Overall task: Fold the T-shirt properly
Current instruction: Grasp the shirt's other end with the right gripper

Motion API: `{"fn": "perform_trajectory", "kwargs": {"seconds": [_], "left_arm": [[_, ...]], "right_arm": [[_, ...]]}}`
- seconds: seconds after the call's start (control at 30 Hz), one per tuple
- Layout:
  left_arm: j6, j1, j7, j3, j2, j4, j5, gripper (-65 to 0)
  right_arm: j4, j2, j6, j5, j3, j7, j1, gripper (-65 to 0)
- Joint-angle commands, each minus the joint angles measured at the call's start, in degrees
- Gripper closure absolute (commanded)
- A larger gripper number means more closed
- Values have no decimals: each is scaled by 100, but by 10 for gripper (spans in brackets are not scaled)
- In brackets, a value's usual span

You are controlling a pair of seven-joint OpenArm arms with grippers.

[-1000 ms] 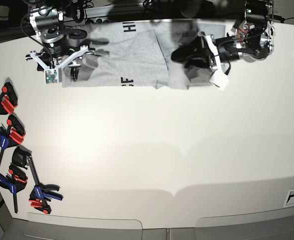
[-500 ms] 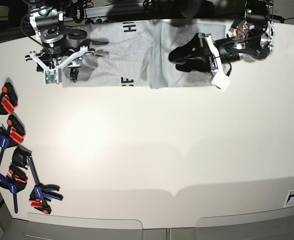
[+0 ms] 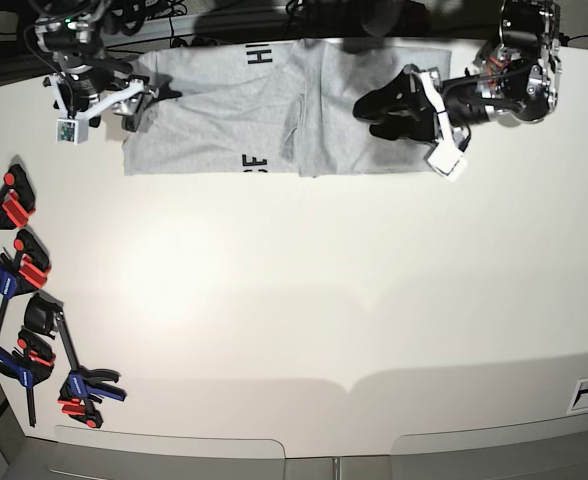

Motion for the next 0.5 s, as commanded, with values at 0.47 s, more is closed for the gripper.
{"fn": "perform_trajectory", "kwargs": {"seconds": [0.47], "left_arm": [[-52, -28, -114, -28, -37, 101, 96, -290]], "right_arm": [[-2260, 487, 708, 1821, 59, -911, 1016, -373]]}}
